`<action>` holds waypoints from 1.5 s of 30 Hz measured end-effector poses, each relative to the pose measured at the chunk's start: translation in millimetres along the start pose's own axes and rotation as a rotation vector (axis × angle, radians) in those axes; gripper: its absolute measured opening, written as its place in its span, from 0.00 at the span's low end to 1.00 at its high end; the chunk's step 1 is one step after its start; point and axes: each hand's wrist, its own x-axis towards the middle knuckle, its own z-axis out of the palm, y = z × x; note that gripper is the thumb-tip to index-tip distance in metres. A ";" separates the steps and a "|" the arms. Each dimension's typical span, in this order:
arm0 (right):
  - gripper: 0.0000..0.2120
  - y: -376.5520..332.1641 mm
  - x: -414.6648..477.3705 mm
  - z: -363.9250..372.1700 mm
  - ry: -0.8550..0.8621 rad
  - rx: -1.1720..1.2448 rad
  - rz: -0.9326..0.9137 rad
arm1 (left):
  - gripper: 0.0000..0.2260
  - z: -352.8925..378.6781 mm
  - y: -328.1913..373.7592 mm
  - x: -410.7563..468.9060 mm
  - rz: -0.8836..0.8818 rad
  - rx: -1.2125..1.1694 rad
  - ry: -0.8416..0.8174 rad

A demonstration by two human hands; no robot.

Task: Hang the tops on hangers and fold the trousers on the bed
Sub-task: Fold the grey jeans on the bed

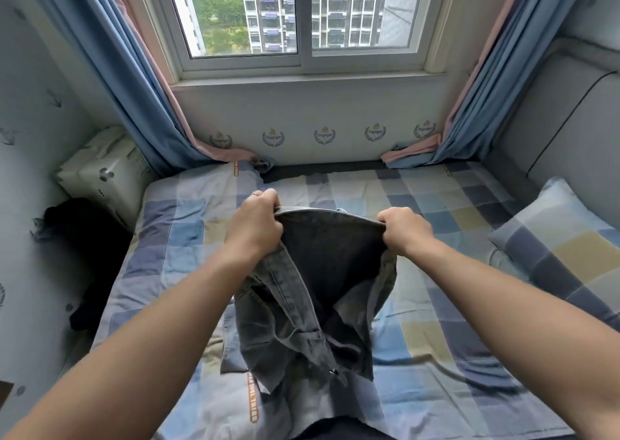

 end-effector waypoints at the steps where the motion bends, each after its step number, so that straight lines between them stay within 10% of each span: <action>1: 0.08 2.4 7.3 -10.0 0.051 -0.029 0.017 | 0.10 -9.8 -2.4 9.9 -0.002 0.042 0.009; 19: 0.09 -103.5 79.2 -309.6 0.324 0.272 -0.441 | 0.07 -281.4 22.9 146.6 -0.117 0.292 0.405; 36: 0.07 -103.7 100.9 -389.2 0.693 -0.034 -0.017 | 0.17 -381.6 8.8 164.9 -0.426 0.515 0.429; 45: 0.05 -98.7 104.3 -396.1 0.540 0.337 0.115 | 0.07 -414.7 -23.7 175.8 -0.548 -0.371 0.619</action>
